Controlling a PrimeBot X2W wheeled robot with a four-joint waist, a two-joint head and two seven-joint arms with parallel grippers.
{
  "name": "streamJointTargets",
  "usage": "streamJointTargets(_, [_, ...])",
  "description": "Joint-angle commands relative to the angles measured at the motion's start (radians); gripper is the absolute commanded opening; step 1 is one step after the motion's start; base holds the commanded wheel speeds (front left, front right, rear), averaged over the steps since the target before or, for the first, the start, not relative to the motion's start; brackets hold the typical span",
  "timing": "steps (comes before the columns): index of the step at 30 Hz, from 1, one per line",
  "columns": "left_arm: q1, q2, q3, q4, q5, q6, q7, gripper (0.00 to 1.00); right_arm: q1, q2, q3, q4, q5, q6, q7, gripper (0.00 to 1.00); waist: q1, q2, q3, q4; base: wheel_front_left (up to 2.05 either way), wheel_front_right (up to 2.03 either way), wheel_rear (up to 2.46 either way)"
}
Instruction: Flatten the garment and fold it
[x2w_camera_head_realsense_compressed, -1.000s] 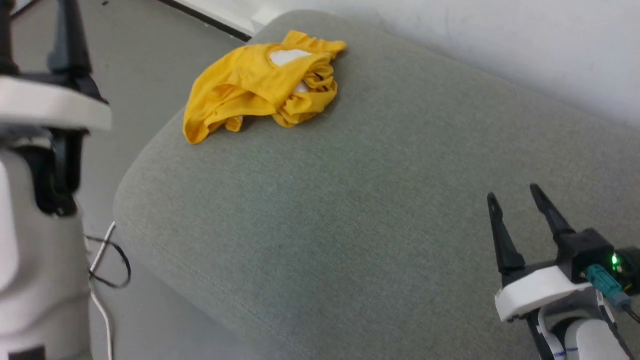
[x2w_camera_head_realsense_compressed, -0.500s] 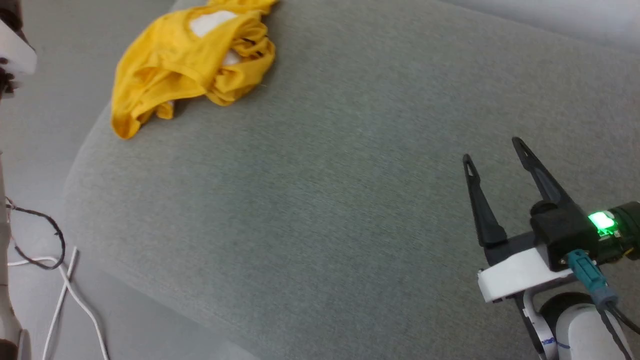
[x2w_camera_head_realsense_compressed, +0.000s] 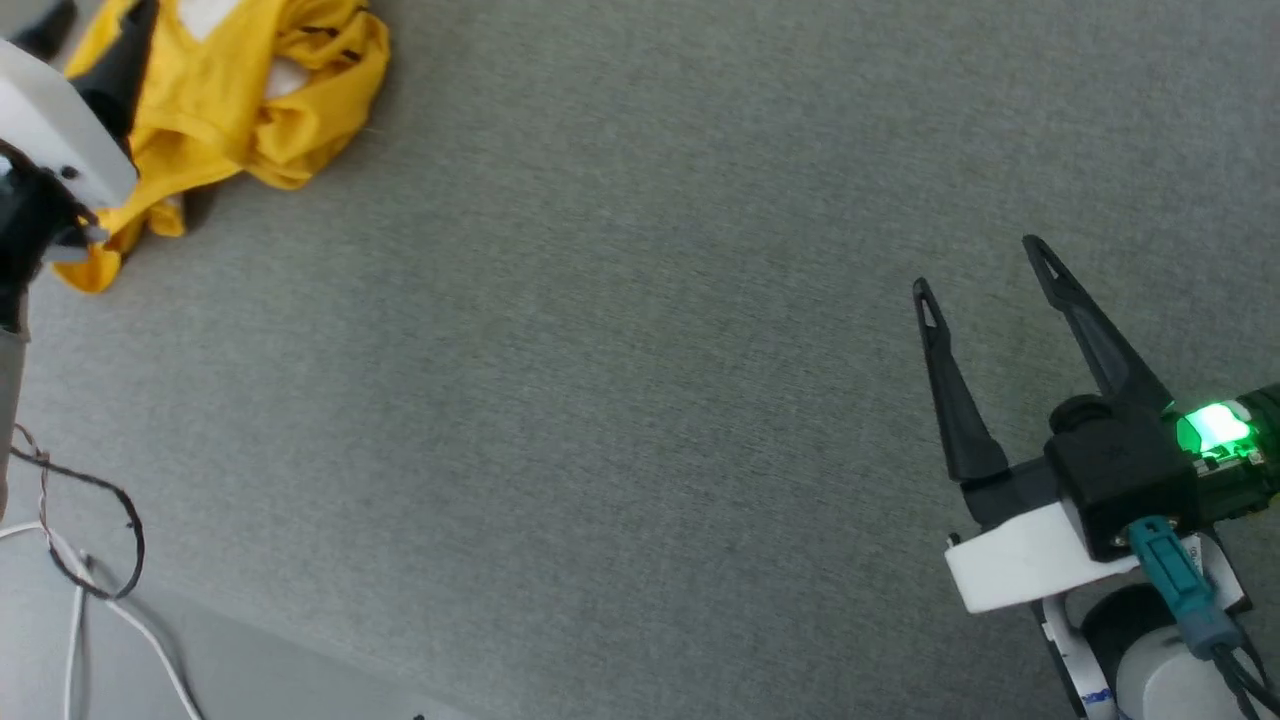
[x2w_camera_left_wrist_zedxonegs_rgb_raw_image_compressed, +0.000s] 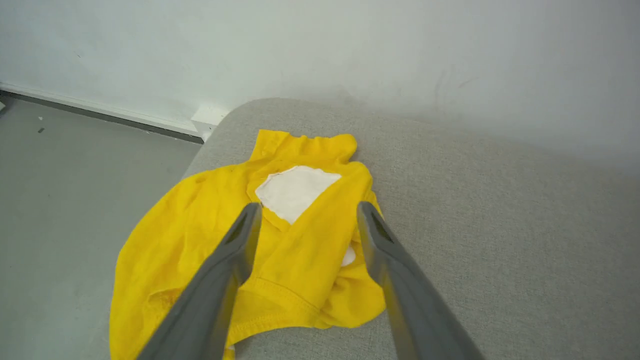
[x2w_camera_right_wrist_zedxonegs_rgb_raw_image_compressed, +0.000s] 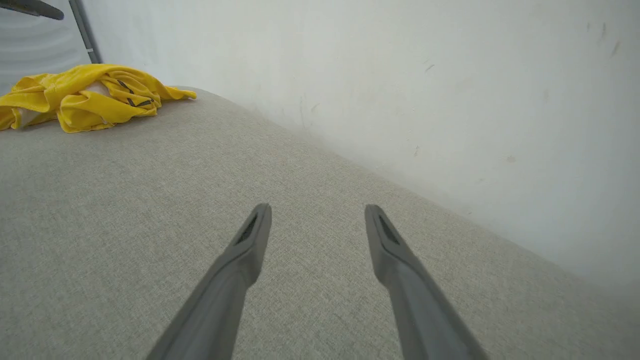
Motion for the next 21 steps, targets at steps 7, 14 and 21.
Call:
streamJointTargets(7, [0.020, 0.063, -0.114, 0.055, -0.129, -0.007, 0.065, 1.00, -0.041, -0.001, 0.051, -0.078, -0.042, -0.001, 0.031, 1.00, -0.0002, 0.0000, 0.052, -0.089, 0.00, 0.00, 0.00])
streamJointTargets(14, [0.045, 0.070, -0.182, 0.166, -0.146, -0.007, 0.026, 1.00, -0.037, -0.001, 0.065, -0.105, -0.065, -0.001, 0.055, 1.00, -0.0002, 0.0000, 0.053, -0.132, 0.00, 0.00, 0.00])
streamJointTargets(21, [0.046, 0.063, -0.251, 0.195, -0.163, -0.007, -0.049, 0.00, -0.032, -0.001, 0.072, -0.117, -0.076, -0.001, 0.067, 1.00, -0.0002, 0.0000, 0.055, -0.143, 0.00, 0.00, 0.00])
